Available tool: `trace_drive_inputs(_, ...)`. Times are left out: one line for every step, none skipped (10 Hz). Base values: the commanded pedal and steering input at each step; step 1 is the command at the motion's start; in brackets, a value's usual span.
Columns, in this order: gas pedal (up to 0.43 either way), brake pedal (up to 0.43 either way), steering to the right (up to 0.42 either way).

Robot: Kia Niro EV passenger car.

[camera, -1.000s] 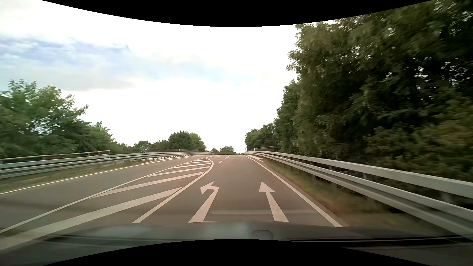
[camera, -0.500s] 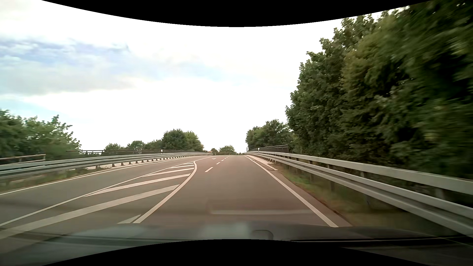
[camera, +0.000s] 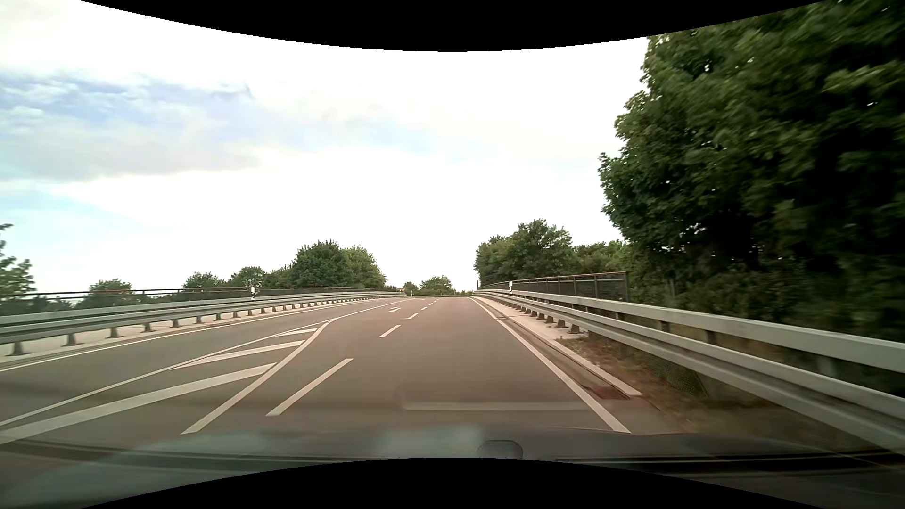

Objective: Follow the waypoints while adhering to traffic rules and regulations

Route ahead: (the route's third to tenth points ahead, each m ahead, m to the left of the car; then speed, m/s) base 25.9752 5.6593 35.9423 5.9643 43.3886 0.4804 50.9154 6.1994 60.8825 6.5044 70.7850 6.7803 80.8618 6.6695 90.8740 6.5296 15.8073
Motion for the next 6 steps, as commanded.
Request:
trace_drive_inputs(0.22, 0.0, -0.012)
trace_drive_inputs(0.22, 0.0, -0.011)
trace_drive_inputs(0.22, 0.0, -0.011)
trace_drive_inputs(0.22, 0.0, -0.01)
trace_drive_inputs(0.22, 0.0, -0.01)
trace_drive_inputs(0.209, 0.0, -0.01)
